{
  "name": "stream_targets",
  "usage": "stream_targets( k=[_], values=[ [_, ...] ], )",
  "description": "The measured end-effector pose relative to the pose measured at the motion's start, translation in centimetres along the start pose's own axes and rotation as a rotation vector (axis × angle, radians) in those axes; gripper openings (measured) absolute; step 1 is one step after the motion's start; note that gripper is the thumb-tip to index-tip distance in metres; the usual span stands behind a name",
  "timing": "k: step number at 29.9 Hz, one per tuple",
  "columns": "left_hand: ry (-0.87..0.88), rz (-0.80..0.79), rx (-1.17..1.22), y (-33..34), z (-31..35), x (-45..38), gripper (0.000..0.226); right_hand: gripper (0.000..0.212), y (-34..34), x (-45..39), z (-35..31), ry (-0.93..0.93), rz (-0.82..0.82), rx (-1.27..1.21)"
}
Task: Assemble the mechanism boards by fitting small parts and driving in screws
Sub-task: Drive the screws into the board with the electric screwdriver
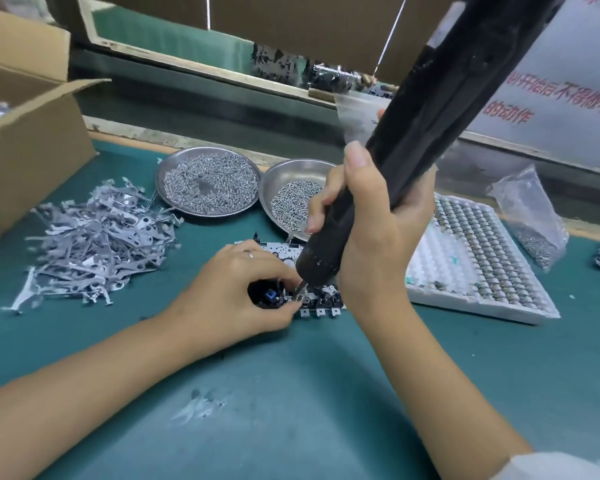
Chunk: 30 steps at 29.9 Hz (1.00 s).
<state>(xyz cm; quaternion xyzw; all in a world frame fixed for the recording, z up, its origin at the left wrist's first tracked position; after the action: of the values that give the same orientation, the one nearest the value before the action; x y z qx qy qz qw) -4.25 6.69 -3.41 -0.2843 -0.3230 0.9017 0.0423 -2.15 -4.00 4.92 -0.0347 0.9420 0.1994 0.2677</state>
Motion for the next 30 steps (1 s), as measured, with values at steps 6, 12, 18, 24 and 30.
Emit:
stream_targets(
  k=[6, 12, 18, 24, 30],
  values=[
    [0.014, 0.005, 0.002, -0.04, 0.30, -0.03, 0.018, 0.018, 0.28, 0.15, 0.11, -0.022, -0.016, -0.017],
    [-0.004, -0.006, 0.021, 0.12, 0.04, 0.00, 0.022, 0.019, 0.16, 0.31, 0.31, -0.013, -0.005, -0.006],
    [-0.010, -0.007, 0.026, 0.16, -0.07, 0.00, 0.021, 0.019, 0.52, 0.32, 0.21, -0.036, -0.029, -0.025],
    [-0.023, -0.008, 0.042, 0.22, -0.28, -0.01, 0.021, 0.020, 0.54, 0.36, 0.16, -0.050, -0.038, 0.004],
    [-0.007, -0.003, 0.039, 0.14, -0.12, -0.01, 0.021, 0.019, 0.45, 0.42, 0.26, -0.048, -0.033, 0.012]
  ],
)
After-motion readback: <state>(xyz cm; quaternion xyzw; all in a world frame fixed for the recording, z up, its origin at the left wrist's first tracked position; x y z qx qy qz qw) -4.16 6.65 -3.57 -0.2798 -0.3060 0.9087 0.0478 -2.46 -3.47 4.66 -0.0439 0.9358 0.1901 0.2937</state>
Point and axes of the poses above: each hand's wrist, its own x-axis away from the middle knuckle, its own y-axis out of the palm, z = x × y, the point moved 10 cm from there along -x, towards the middle knuckle, and after that the axes turned 3 degrees about y, right-handed, at the moved point
